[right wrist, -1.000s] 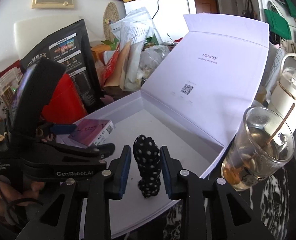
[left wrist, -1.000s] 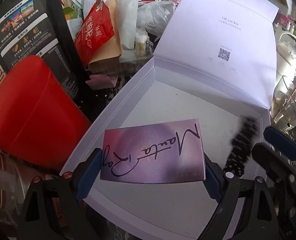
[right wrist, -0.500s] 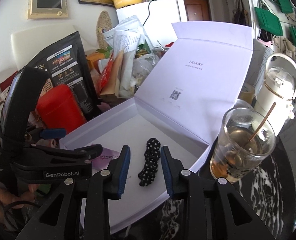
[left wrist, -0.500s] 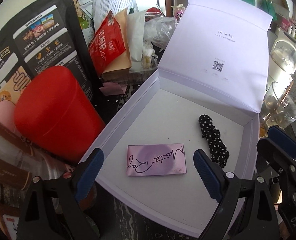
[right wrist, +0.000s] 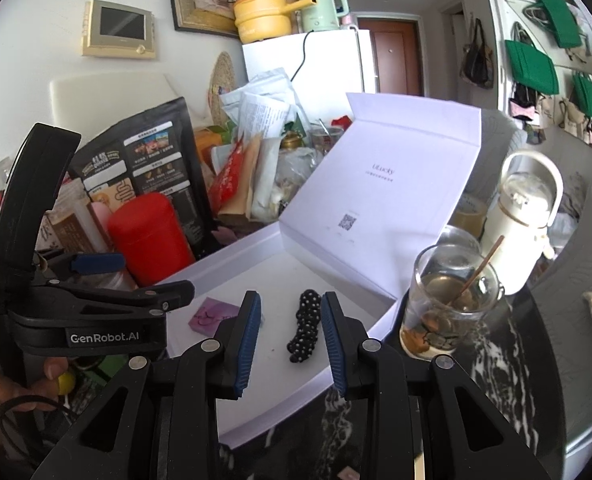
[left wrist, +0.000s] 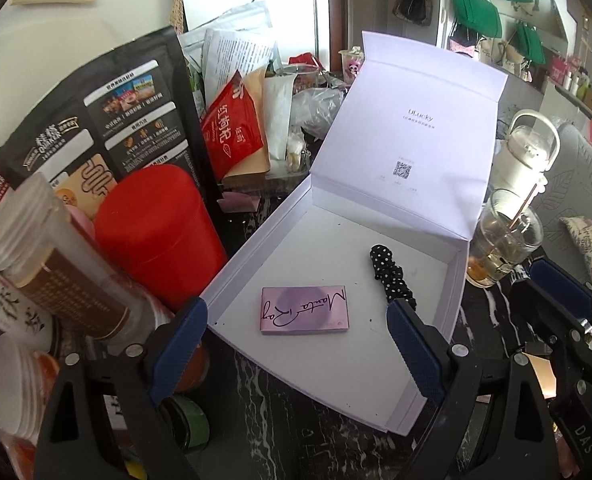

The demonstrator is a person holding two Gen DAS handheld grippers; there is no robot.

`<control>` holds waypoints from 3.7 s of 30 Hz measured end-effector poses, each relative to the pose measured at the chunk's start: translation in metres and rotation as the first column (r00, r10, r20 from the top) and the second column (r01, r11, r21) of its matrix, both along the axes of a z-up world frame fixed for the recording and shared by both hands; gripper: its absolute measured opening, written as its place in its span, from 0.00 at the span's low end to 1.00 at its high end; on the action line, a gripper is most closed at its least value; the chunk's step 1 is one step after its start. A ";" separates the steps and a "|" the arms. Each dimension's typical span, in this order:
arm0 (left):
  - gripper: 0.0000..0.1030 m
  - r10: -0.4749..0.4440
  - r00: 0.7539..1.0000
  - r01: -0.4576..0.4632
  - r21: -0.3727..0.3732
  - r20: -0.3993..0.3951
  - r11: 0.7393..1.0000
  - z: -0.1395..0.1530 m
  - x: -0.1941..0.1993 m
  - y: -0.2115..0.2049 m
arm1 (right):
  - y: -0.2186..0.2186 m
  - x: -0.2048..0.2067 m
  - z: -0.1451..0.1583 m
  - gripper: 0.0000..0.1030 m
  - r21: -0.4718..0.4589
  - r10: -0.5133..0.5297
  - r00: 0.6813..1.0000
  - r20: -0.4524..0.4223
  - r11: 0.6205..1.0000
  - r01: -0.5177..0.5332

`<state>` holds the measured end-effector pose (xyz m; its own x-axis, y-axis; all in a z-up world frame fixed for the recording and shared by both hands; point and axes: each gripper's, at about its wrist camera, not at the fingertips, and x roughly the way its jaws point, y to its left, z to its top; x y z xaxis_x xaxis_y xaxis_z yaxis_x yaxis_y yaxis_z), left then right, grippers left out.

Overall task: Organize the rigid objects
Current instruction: 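Lift both tools out of the white box back toward the table items, then grasp the tan cardboard box with the left tool while the right tool approaches the cream claw clip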

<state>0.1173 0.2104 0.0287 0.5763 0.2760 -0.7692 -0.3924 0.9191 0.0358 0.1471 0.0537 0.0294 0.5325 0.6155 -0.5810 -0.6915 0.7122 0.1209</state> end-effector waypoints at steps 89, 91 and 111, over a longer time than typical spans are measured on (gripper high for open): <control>0.90 -0.498 0.862 0.507 -0.148 0.095 0.849 -0.022 -0.056 -0.214 | -0.240 -0.109 -0.015 0.61 -0.069 -0.472 0.881 0.023 0.879 0.472; 0.90 -0.504 0.859 0.512 -0.159 0.089 0.844 -0.026 -0.050 -0.218 | -0.244 -0.104 -0.021 0.61 -0.075 -0.478 0.878 0.006 0.876 0.477; 0.90 -0.537 0.842 0.516 -0.223 -0.042 0.827 -0.078 0.012 -0.243 | -0.266 -0.057 -0.070 0.61 -0.121 -0.502 0.857 -0.118 0.864 0.490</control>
<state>0.1293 -0.0327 -0.0491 0.5090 -0.2090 -0.8350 0.1495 0.9768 -0.1534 0.0900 -0.2125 -0.0409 0.6631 0.2375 -0.7099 -0.2241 0.9678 0.1144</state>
